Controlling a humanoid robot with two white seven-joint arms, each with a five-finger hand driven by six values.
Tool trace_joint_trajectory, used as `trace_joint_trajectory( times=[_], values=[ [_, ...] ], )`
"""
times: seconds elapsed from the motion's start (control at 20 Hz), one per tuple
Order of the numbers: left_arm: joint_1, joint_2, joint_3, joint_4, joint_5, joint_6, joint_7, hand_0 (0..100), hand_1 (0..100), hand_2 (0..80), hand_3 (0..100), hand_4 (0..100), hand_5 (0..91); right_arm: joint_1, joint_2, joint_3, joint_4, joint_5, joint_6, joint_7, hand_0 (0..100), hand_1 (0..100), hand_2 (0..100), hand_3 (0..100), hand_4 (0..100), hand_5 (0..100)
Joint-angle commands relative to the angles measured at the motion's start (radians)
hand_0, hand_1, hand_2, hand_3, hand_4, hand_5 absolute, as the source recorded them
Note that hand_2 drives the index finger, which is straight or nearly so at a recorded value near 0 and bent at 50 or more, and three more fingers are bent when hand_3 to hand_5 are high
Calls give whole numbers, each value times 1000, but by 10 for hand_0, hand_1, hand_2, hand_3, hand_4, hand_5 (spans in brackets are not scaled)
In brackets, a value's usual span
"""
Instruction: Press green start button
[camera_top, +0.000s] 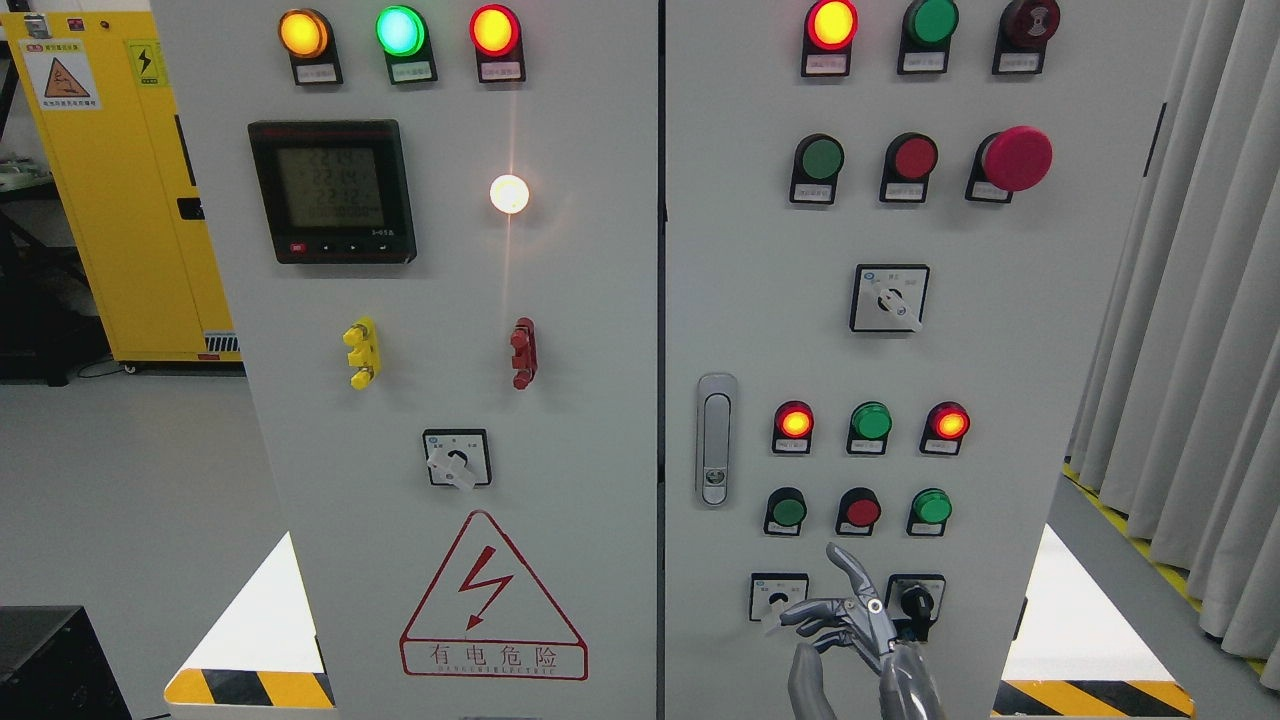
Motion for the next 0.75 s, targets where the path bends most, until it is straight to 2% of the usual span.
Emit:
trace_joint_trajectory(
  times=[0.0, 0.45, 0.7],
  values=[
    [-1, -1, 0, 0, 0, 1, 0, 120, 556, 0, 0, 0, 0, 26, -9, 46, -40, -104, -4, 3, 834, 750, 0, 0, 0, 0],
    [0, 1, 0, 0, 0, 1, 0, 120, 556, 0, 0, 0, 0, 25, -9, 55, -37, -99, -1, 5, 750, 731, 0, 0, 0, 0],
    [0, -1, 0, 0, 0, 1, 1, 120, 556, 0, 0, 0, 0, 25, -9, 60, -35, -96, -1, 5, 736, 730, 0, 0, 0, 0]
  ],
)
